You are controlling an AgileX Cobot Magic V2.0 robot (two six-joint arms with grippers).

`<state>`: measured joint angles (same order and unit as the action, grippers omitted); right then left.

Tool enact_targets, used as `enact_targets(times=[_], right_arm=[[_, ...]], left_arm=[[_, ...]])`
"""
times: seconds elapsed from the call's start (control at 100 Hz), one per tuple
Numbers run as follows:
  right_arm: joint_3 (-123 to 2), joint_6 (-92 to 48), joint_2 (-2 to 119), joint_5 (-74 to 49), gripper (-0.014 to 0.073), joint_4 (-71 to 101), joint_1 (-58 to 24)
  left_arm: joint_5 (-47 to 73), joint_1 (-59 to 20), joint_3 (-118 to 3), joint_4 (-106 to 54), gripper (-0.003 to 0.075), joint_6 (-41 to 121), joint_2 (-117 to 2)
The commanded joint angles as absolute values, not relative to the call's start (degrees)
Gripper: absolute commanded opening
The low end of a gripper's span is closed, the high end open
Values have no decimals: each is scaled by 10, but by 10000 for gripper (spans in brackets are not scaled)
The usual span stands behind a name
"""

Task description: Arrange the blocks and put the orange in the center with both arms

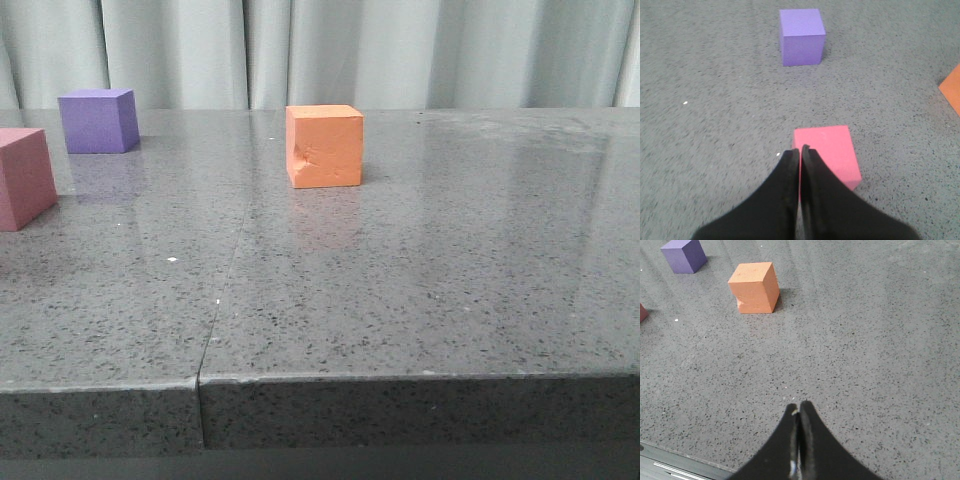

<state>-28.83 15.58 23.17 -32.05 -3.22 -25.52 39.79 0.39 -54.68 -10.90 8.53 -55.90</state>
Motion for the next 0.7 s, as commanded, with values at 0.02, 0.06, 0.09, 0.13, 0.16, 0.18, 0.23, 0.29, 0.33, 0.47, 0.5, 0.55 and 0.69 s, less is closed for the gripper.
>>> enact_targets(times=[0.02, 0.06, 0.09, 0.13, 0.16, 0.18, 0.23, 0.29, 0.33, 0.47, 0.5, 0.55, 0.69], right_arm=[[-302, 152, 234, -276, -60, -39, -254], [-302, 152, 234, -276, -60, -39, -254], [-302, 152, 234, -276, -60, -39, -254], [-302, 152, 234, -276, -60, -39, -254], [-302, 152, 234, -276, -60, -39, -254], [-302, 152, 234, -276, -60, -39, -254], [-302, 152, 234, -276, -60, -39, -254], [-302, 152, 234, -276, -60, -39, -254], [-302, 152, 234, -276, -60, -39, -254], [-302, 152, 234, -276, -60, -39, -254], [-302, 152, 234, -276, -60, -39, -254], [-302, 152, 234, -276, -60, -39, -254], [-302, 152, 234, -276, -60, -39, -254]], left_arm=[[376, 4, -601, -157, 126, 144, -601], [382, 4, -616, -168, 197, 158, -615], [385, 4, -625, -181, 250, 167, -629], [385, 4, -637, -196, 331, 184, -643], [385, 4, -645, -212, 385, 199, -654], [384, 4, -651, -221, 422, 208, -661], [383, 4, -665, -236, 495, 221, -678], [384, 4, -685, -243, 551, 226, -697], [385, 0, -699, -246, 561, 226, -710], [406, -20, -757, -246, 561, 232, -760], [414, -25, -770, -246, 562, 239, -771], [429, -35, -792, -246, 566, 241, -790], [475, -60, -858, -246, 616, 260, -844]])
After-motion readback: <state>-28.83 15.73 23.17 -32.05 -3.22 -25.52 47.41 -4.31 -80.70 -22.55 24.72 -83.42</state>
